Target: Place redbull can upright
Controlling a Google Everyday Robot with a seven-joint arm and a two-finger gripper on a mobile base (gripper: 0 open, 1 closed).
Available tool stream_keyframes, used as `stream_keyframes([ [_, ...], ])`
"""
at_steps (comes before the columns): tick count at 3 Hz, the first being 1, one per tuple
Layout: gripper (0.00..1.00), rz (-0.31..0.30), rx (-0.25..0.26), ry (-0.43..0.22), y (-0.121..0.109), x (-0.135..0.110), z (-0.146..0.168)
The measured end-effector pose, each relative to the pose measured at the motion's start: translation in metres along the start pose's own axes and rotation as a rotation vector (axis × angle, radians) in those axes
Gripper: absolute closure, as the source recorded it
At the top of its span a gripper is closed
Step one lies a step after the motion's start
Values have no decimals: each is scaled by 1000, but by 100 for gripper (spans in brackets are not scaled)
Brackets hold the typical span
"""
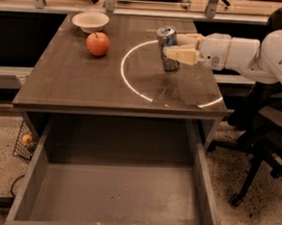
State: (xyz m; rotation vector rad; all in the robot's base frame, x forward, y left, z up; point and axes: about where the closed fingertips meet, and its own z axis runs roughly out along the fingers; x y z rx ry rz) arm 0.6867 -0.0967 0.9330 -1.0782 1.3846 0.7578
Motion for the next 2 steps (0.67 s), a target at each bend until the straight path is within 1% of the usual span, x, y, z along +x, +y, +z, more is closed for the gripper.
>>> stream_keyframes([
  [1, 100, 26, 12, -78, -2, 4, 0],
  [2, 100, 34, 18, -127, -5, 2, 2],
])
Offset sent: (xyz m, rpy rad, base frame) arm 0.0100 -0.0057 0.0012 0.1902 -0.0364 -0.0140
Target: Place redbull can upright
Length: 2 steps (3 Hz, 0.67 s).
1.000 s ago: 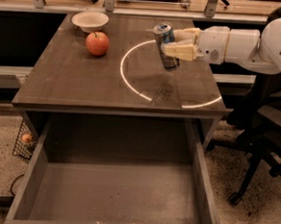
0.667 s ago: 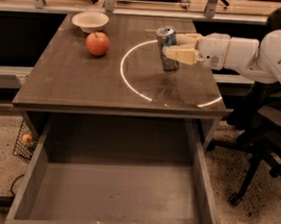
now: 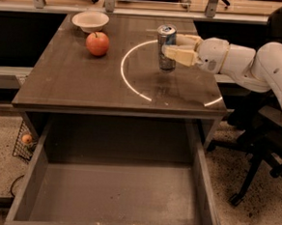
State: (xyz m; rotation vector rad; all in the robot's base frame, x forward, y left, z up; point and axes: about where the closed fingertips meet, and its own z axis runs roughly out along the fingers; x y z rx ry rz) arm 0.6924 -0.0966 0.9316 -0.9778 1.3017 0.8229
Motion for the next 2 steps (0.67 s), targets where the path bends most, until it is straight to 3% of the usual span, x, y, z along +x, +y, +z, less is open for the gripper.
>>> stream_keyframes([
  [2, 100, 44, 14, -16, -2, 18, 1],
])
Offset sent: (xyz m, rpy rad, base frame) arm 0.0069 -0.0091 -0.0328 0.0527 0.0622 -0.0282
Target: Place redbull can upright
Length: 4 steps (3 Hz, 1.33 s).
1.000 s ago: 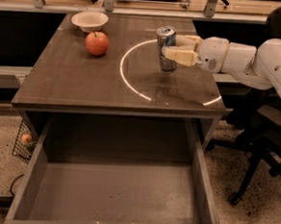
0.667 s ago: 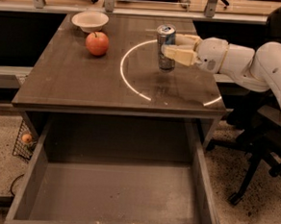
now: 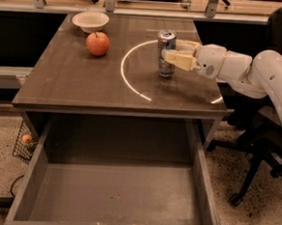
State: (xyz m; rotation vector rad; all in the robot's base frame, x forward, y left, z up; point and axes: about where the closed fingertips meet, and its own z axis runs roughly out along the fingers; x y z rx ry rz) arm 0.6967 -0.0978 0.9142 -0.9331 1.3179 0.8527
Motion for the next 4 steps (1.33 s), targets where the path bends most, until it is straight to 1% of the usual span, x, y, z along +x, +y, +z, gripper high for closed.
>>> stream_keyframes([
  [1, 100, 30, 10, -20, 3, 14, -2],
  [2, 82, 67, 15, -45, 5, 29, -2],
  [4, 37, 67, 15, -45, 5, 23, -2],
])
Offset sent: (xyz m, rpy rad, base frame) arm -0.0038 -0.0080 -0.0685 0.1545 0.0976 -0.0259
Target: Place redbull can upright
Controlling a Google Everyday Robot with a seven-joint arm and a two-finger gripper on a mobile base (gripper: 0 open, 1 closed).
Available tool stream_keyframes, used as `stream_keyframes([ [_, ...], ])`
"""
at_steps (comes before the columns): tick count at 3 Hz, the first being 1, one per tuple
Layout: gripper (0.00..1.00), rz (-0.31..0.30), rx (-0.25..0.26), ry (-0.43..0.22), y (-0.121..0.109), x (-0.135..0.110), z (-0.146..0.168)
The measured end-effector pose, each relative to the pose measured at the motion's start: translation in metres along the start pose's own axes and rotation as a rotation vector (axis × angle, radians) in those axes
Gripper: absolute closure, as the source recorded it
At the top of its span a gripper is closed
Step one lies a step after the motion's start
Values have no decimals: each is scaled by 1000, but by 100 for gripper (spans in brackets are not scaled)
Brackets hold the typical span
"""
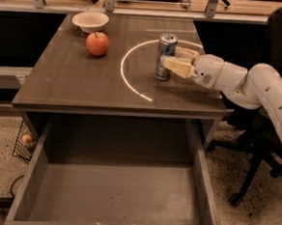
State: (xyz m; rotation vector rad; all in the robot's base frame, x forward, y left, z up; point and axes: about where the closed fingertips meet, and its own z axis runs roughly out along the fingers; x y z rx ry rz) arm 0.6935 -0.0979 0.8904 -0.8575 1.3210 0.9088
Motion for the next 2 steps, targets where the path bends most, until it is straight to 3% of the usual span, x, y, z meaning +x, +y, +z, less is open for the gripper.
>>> stream_keyframes([
  [1, 14, 0, 0, 0, 0, 0, 0],
  [2, 0, 0, -5, 0, 1, 0, 3],
])
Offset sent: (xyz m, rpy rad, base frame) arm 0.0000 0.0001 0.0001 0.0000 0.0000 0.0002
